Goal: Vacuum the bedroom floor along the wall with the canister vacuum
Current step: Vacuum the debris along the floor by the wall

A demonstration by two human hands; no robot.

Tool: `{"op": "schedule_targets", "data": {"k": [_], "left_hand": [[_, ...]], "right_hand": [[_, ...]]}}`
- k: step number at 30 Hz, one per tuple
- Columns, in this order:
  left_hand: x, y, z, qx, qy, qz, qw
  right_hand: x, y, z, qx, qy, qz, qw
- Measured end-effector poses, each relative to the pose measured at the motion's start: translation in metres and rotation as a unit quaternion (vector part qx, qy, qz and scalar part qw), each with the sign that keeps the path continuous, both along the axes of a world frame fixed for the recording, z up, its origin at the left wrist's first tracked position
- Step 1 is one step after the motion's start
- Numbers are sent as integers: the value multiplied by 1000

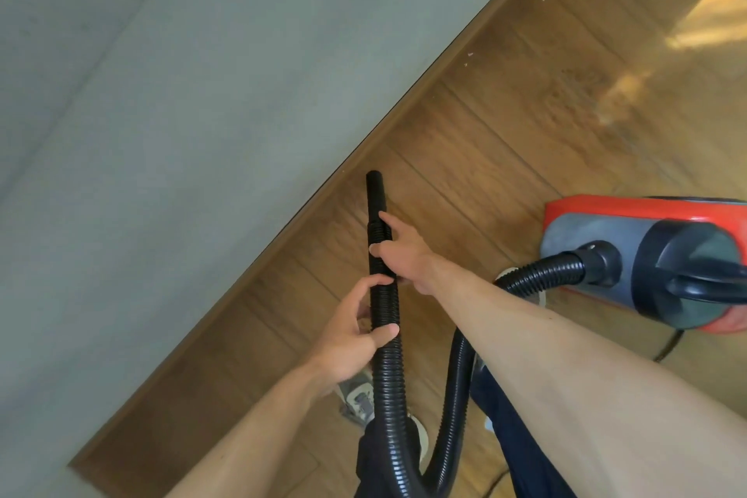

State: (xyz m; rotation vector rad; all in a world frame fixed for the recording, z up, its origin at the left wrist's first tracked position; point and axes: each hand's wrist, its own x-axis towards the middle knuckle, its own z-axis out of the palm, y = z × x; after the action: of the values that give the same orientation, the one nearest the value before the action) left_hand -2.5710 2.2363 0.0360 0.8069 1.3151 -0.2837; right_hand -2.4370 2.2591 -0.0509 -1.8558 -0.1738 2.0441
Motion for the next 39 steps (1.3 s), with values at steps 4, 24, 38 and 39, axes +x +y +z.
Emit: {"op": "schedule_targets", "data": {"k": [4,24,38,39], "left_hand": [[-20,-12,14,-20,0,59,998],[-6,-13,41,32,-19,33,999],[61,15,5,46,-21,-78,996],[67,16,1,43,-23,-89,995]], "right_hand": [[-27,-2,7,-5,19,42,999],[-9,5,40,42,15,32,998],[66,11,11,11,-4,-30,999],[72,8,7,5,-7,-37,999]]}}
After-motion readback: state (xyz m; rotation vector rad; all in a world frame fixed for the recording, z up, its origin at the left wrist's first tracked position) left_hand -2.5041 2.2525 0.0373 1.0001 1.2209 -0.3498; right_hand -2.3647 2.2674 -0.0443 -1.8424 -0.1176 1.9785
